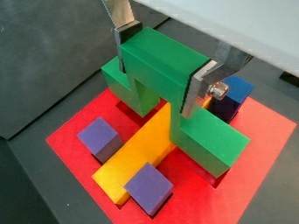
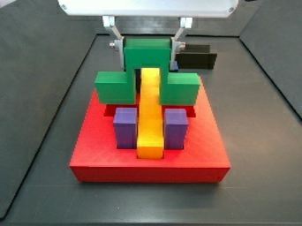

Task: Pick up the green object. Move up. Place the green object on the fixture. Regrasp the green object. Move to above the board. Insert the green object.
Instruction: Insert the green object.

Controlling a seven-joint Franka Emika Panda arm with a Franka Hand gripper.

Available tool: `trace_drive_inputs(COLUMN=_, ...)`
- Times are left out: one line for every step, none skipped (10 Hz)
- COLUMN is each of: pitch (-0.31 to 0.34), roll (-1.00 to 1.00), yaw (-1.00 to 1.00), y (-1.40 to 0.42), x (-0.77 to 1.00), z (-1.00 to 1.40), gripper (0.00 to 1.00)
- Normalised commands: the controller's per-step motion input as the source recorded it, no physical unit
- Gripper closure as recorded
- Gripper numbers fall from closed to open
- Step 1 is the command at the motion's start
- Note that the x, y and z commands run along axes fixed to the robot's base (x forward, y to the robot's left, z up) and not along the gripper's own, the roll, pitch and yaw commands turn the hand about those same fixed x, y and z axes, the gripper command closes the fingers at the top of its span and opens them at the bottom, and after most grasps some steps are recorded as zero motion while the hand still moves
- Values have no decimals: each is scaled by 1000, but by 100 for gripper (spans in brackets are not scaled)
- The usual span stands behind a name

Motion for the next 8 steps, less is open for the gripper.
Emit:
trace_drive_inputs(pitch=-179, roll=-123, yaw=269, y=0, x=-171, z=-114, gripper=100)
trace_drive_inputs(pitch=-223, roll=-141, yaw=523, y=66, x=-117, z=-34, gripper=100)
trace_drive_inputs(pitch=-187, roll=-134, yaw=483, y=46, x=-51, z=-26, gripper=100)
trace_drive_inputs(pitch=-131, roll=-83, yaw=294, y=0, x=-43, z=-29, gripper=100)
trace_drive_inputs(pitch=-34, roll=0, yaw=106, y=0, x=0, z=-31, gripper=100)
trace_drive_inputs(pitch=10, roll=71, yaw=0, y=-40, x=191, z=-20, gripper=100)
trace_drive_inputs(pitch=97, roll=176, yaw=-49, y=-86, x=243, z=-54, gripper=100)
trace_drive_inputs(pitch=187, roll=277, yaw=-206, y=-154, x=291, z=-20, gripper=100)
